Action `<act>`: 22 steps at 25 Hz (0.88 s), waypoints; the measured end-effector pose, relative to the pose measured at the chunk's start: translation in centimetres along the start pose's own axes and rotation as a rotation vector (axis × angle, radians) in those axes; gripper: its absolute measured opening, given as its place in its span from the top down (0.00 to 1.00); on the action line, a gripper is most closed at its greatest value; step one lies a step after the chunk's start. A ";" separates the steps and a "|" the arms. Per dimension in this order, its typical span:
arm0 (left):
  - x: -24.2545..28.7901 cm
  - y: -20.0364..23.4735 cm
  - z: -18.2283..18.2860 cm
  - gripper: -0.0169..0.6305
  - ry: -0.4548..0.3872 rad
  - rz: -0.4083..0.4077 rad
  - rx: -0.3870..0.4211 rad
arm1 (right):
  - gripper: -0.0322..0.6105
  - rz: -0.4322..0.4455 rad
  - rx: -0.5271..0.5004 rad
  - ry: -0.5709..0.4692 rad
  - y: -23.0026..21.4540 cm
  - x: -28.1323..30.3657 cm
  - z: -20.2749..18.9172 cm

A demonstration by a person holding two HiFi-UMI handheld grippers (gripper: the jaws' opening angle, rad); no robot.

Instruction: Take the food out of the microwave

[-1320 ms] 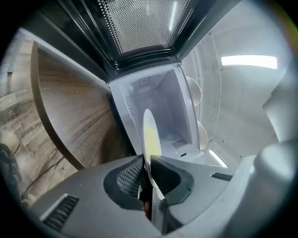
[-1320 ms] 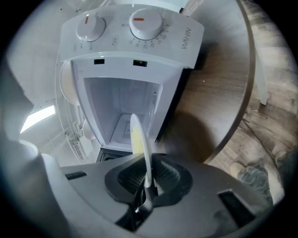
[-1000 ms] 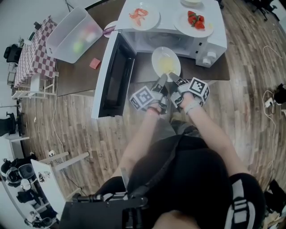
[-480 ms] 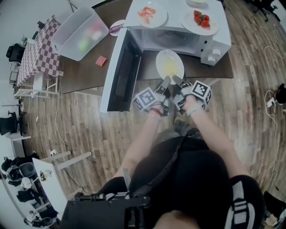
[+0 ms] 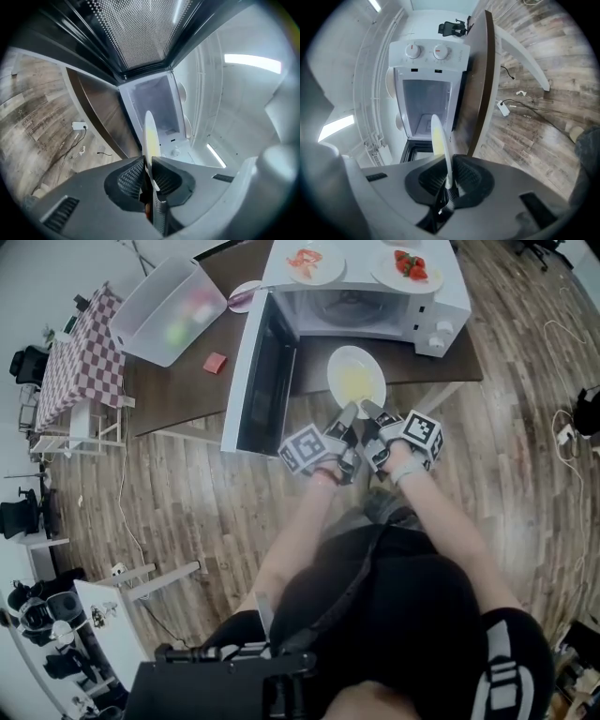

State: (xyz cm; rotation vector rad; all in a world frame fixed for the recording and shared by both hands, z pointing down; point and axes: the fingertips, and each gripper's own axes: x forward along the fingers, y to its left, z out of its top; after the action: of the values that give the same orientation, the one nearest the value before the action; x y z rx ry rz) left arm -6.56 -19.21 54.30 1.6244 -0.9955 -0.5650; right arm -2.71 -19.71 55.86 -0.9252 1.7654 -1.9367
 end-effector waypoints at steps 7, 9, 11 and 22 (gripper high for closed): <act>-3.3 -0.1 -2.5 0.91 0.040 -0.002 -0.012 | 0.90 -0.016 0.007 -0.031 -0.9 -3.0 -2.9; -4.1 -0.2 -3.2 0.91 0.056 -0.002 -0.012 | 0.90 -0.018 0.018 -0.042 -1.1 -3.8 -3.7; -4.9 -0.1 -3.9 0.91 0.068 -0.003 -0.013 | 0.90 -0.023 0.019 -0.051 -1.4 -4.5 -4.5; -8.5 -0.3 -6.0 0.91 0.107 -0.004 -0.017 | 0.90 -0.042 0.008 -0.069 -1.9 -7.2 -7.7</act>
State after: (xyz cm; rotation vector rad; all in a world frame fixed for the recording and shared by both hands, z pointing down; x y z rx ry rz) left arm -6.31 -8.84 54.65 1.6247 -0.9063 -0.4835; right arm -2.41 -9.00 56.06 -1.0221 1.7119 -1.9119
